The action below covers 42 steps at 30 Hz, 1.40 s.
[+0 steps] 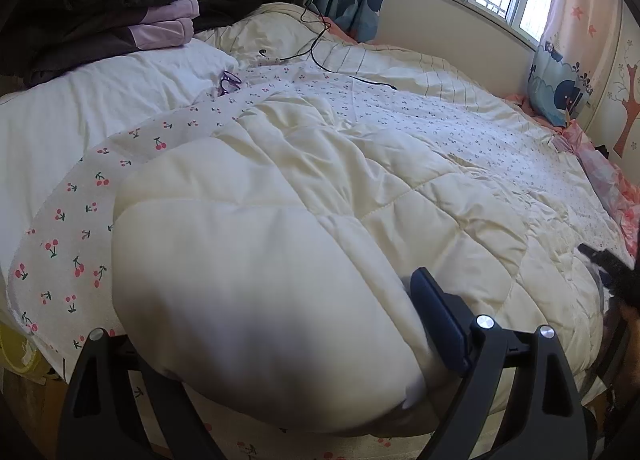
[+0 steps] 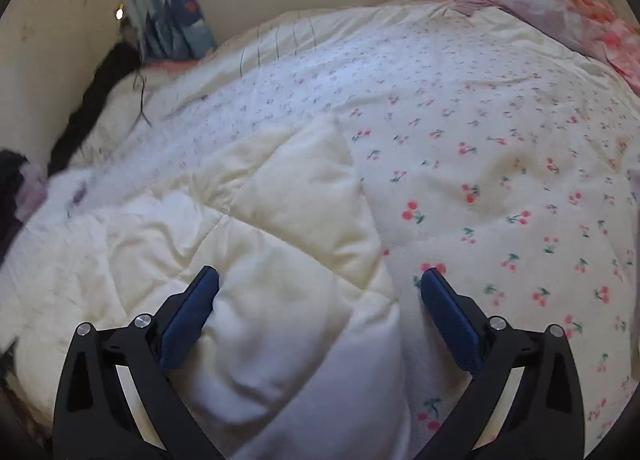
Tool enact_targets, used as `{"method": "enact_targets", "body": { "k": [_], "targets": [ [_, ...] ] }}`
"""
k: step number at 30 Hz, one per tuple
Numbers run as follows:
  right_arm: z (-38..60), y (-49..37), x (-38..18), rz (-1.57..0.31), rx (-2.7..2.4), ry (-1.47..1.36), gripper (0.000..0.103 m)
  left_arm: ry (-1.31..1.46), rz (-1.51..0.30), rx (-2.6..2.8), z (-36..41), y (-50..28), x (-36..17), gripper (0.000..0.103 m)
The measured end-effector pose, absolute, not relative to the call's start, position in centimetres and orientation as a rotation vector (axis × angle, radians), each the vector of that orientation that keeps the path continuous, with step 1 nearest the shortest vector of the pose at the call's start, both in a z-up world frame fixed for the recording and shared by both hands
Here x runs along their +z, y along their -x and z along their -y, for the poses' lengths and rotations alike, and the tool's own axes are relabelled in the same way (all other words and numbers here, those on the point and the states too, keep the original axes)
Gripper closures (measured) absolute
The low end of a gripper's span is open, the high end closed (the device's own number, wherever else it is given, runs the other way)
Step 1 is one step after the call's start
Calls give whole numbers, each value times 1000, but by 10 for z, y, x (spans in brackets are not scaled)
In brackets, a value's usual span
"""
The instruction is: Fold large clothes
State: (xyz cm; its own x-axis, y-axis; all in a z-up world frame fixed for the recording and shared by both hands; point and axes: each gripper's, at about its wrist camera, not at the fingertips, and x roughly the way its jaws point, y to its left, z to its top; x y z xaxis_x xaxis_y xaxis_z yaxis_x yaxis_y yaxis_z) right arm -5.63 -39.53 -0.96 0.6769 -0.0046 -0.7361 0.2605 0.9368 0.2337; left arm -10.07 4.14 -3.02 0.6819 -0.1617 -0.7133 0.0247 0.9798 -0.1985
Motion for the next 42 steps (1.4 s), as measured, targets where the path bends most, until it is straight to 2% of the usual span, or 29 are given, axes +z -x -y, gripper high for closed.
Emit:
{"method": "enact_targets", "body": {
  "k": [3,7,13,17,21,24,28,30,31,32,33,34,36,37,39,42],
  "targets": [
    [386,81,14,-762,-84,-306,6,216,-832,-125,-47,100,-34,13],
    [392,120,29,-766,-3,-384,6,511,-921,-239,-81,94,-57,8],
    [443,170,-2,-910,69,-781,6,595,-932,-267,-93,97,-65,7],
    [450,185,-26,-922,155,-989,6,663,-945,-271,-98,98,-68,7],
    [446,179,-33,-933,197,-1008,6,711,-958,-274,-102,97,-75,7],
    [448,179,-35,-857,332,-1161,6,742,-966,-266,-105,96,-76,7],
    [445,172,-34,-860,332,-1140,6,794,-968,-254,-108,96,-78,7],
    [442,165,-31,-865,297,-1105,17,825,-962,-248,-111,91,-82,7],
    [439,160,-30,-874,259,-1070,34,839,-962,-242,-112,88,-84,7],
    [436,159,-32,-878,228,-1057,65,849,-965,-237,-113,86,-85,7],
    [435,160,-34,-879,211,-1057,75,863,-970,-229,-113,84,-86,8],
    [436,161,-35,-867,215,-1070,77,870,-972,-220,-113,82,-84,17],
    [434,160,-23,-817,235,-1031,81,861,-975,-266,-109,78,-77,43],
    [431,160,-15,-798,243,-1015,83,847,-972,-271,-108,78,-72,50],
    [431,164,5,-743,275,-1008,86,841,-963,-310,-109,83,-60,58],
    [429,180,38,-682,317,-970,86,832,-958,-364,-110,103,-44,60]
  ]
}}
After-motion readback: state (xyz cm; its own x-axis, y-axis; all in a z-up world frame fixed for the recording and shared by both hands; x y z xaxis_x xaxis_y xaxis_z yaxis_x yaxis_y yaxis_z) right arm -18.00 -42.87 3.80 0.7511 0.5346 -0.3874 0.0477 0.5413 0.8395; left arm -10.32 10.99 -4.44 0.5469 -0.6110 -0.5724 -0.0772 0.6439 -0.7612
